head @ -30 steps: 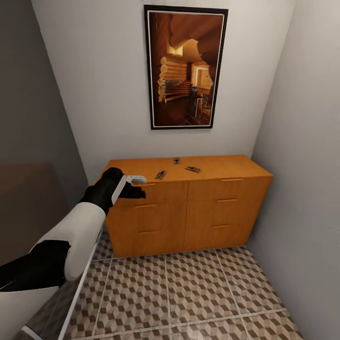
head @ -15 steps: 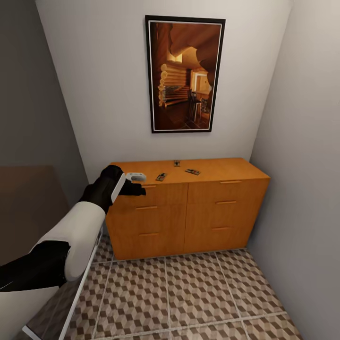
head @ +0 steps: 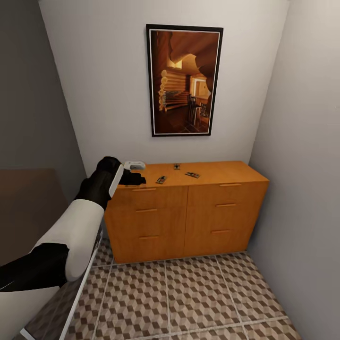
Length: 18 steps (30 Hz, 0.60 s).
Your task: Take the four mousetraps from the cabinet in the bathroom and place them on the bathroom floor. Make sure all four end up on the same floor surface, and ensure that at least two of them are either under or directly next to the same bathroom sink.
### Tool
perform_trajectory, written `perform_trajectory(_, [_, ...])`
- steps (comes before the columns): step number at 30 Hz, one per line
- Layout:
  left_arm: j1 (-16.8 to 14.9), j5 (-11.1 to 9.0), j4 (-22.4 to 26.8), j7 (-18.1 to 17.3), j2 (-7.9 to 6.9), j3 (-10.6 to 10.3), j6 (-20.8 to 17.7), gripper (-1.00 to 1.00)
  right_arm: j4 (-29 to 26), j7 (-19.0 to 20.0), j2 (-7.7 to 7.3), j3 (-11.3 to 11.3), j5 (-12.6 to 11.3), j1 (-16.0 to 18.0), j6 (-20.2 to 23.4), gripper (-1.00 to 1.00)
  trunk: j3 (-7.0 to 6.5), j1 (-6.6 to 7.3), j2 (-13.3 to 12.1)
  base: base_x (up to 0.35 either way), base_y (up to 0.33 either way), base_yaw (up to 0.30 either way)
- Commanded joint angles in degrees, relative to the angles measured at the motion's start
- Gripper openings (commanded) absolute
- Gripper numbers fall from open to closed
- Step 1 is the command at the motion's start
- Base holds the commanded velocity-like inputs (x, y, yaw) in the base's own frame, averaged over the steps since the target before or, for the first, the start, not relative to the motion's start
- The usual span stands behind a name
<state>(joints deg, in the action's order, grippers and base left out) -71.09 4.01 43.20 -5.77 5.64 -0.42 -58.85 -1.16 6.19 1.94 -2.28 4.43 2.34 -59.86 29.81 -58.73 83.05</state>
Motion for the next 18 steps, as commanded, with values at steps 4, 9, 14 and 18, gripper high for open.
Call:
perform_trajectory(4, [-0.06,0.47,0.61,-0.47,0.06,-0.02,-0.23,1.0,0.02,0.13,-0.01,-0.18,-0.13,0.03,-0.14,-1.0,-0.29,0.0,0.03,0.0,0.0,0.0])
perform_trajectory(9, [-0.06,0.44,0.6,-0.47,0.14,-0.02,-0.28,1.0,0.02,0.13,-0.01,-0.18,-0.13,0.05,-0.14,-1.0,-0.73,0.0,0.03,0.0,0.0,0.0])
perform_trajectory(14, [-0.03,0.4,0.39,-0.52,0.16,-0.02,-0.29,1.0,0.02,0.13,-0.01,-0.18,-0.13,0.05,-0.14,-1.0,-1.16,0.0,0.03,0.0,0.0,0.0])
perform_trajectory(18, [-0.02,0.43,0.37,-0.52,0.16,-0.05,-0.3,1.0,0.02,0.13,-0.01,-0.18,-0.13,0.04,-0.14,-1.0,-1.49,0.0,0.03,0.0,0.0,0.0])
